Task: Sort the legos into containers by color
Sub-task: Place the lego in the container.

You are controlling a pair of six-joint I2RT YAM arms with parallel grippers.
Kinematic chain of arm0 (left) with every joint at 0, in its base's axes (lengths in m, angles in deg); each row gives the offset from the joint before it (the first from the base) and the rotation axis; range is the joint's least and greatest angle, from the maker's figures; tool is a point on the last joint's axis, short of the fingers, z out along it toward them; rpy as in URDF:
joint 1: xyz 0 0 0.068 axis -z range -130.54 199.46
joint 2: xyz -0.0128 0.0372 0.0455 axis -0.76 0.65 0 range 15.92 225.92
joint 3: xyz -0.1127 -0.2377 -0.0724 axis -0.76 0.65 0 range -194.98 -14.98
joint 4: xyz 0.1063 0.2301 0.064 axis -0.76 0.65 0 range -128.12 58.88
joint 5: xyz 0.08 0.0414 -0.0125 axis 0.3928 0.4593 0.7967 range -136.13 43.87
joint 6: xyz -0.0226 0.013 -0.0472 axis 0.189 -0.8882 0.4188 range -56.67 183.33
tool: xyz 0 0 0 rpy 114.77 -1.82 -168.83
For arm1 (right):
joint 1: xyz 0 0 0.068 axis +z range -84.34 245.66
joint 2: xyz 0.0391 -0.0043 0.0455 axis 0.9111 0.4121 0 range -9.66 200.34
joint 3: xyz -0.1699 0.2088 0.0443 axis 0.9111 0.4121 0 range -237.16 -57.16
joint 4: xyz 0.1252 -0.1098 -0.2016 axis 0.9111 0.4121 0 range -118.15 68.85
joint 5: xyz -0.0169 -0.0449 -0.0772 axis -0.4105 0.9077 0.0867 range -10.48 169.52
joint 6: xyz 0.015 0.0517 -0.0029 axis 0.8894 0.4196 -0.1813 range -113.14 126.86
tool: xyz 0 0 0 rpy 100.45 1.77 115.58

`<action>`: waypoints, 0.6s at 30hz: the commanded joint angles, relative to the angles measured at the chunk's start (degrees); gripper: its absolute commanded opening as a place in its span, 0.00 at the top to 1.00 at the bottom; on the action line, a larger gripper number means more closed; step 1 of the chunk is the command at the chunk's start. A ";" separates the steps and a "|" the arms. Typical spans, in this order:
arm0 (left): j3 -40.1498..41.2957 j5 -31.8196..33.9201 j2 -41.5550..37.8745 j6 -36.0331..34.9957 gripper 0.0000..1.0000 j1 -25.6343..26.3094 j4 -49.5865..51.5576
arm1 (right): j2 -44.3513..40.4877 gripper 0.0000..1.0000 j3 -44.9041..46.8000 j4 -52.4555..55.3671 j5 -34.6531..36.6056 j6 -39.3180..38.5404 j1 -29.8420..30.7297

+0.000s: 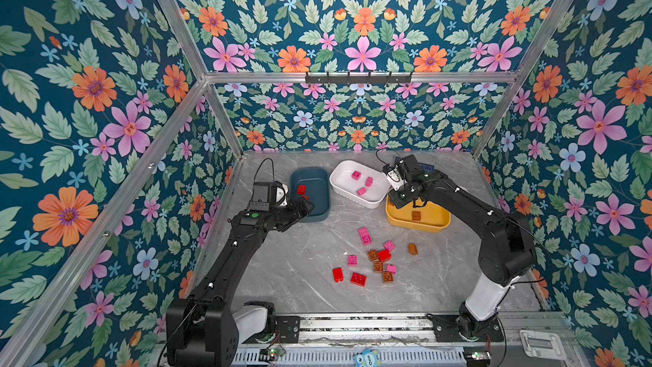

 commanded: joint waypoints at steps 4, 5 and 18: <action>-0.60 -0.95 0.99 2.31 0.12 1.13 -3.90 | 6.15 0.69 -4.03 3.20 -3.06 -4.45 -3.51; -0.73 -0.90 1.09 2.31 0.12 1.18 -3.90 | 6.82 0.67 -4.80 3.78 -3.63 -4.87 -3.52; -1.82 0.08 1.36 0.67 0.12 1.27 -1.34 | -0.37 0.35 -1.40 7.47 -13.24 -5.26 -2.21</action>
